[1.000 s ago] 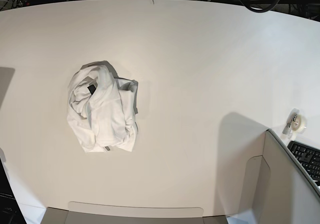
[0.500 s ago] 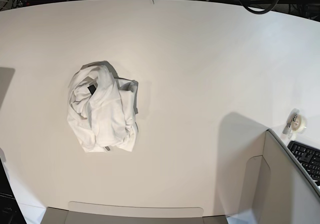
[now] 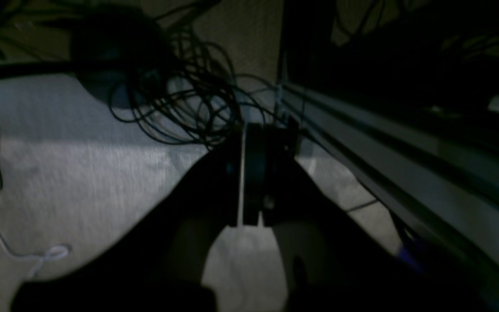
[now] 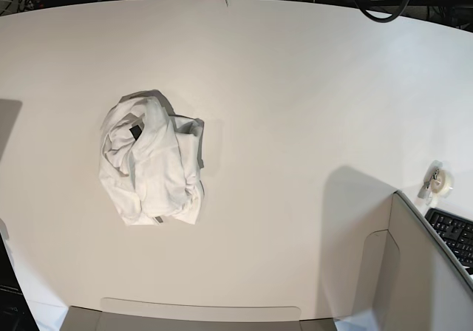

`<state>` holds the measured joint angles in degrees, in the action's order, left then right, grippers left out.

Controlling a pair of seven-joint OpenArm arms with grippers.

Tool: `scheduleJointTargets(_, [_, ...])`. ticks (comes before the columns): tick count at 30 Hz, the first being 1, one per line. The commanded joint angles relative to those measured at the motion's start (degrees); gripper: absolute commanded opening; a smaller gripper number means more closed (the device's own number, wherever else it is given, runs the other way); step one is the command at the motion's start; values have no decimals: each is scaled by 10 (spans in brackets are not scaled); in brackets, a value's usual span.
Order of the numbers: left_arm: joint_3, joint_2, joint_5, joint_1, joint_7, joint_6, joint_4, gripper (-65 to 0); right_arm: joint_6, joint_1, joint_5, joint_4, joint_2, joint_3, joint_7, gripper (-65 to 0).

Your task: Layout the t-shirt on the table in an organized manner, then fold the t-shirt properly

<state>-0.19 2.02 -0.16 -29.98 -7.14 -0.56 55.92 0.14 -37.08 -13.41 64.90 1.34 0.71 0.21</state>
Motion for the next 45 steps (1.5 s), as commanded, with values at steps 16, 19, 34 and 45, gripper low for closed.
scheduleJointTargets(16, [42,-42,-1,-199,-10,1,237,-650,-2,-97,-1,61,0,0,11,-650])
scheduleJointTargets(19, [59,-51,-12,-237,-10,1,285,-650,-2,-118,-1,95,1,0,11,-650])
scheduleJointTargets(34, [106,-151,-104,-400,97,2,537,-650,-2,-164,-1,202,30,0,12,-650])
scheduleJointTargets(45, [103,-155,-101,-437,280,3,610,-650,-2,-164,-1,202,39,22,68,-650])
